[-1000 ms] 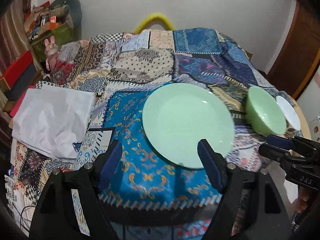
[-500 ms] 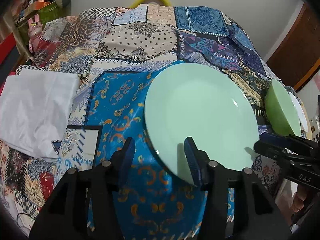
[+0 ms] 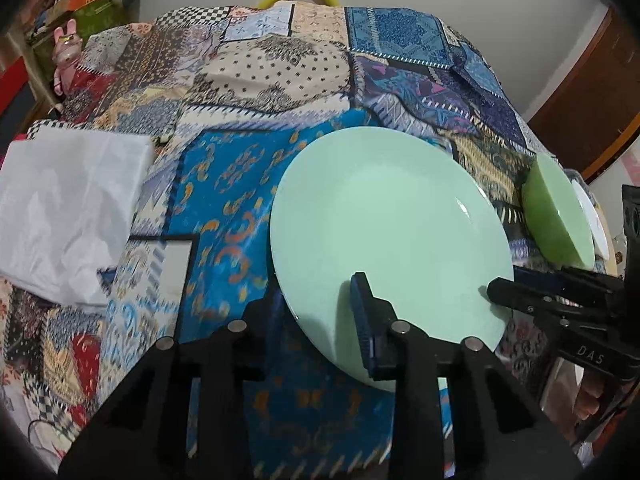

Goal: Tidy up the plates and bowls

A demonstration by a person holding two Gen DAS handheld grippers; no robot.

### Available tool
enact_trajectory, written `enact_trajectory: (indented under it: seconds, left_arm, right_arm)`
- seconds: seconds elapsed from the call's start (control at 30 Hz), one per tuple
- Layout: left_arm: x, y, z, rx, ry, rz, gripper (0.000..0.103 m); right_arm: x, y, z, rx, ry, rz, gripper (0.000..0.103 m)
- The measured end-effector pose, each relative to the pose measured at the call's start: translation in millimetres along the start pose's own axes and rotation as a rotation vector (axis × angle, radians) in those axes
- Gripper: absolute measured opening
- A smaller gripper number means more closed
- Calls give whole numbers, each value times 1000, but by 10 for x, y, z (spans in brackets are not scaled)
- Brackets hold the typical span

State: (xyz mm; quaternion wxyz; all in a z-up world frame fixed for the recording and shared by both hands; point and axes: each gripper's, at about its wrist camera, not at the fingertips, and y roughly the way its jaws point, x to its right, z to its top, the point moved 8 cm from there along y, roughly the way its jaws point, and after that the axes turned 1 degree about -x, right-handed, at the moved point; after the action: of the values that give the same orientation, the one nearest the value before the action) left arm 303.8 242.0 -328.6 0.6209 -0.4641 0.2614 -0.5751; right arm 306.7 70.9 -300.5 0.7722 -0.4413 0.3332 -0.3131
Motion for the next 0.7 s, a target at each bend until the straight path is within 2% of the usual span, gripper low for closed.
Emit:
enact_trajectory:
  seconds: [0.2,0.3,0.43,0.7]
  left_arm:
    - [-111,-238,-392,-28,-21,-8,32]
    - [-143,-294,-519,-49,-34,-14,32]
    - [-150,-299,-553,-55,-40,-9,32]
    - [-134,-222,-478,-48,-31,-16,32]
  right_arm:
    - [-236,-41,-249,-68,-73,82,26]
    - [-276,-48,-307,-83,-102,88,26]
    - [-173,-24,-189,-61,-73,43,26]
    - [-105,162,48,-56,-44,18,26]
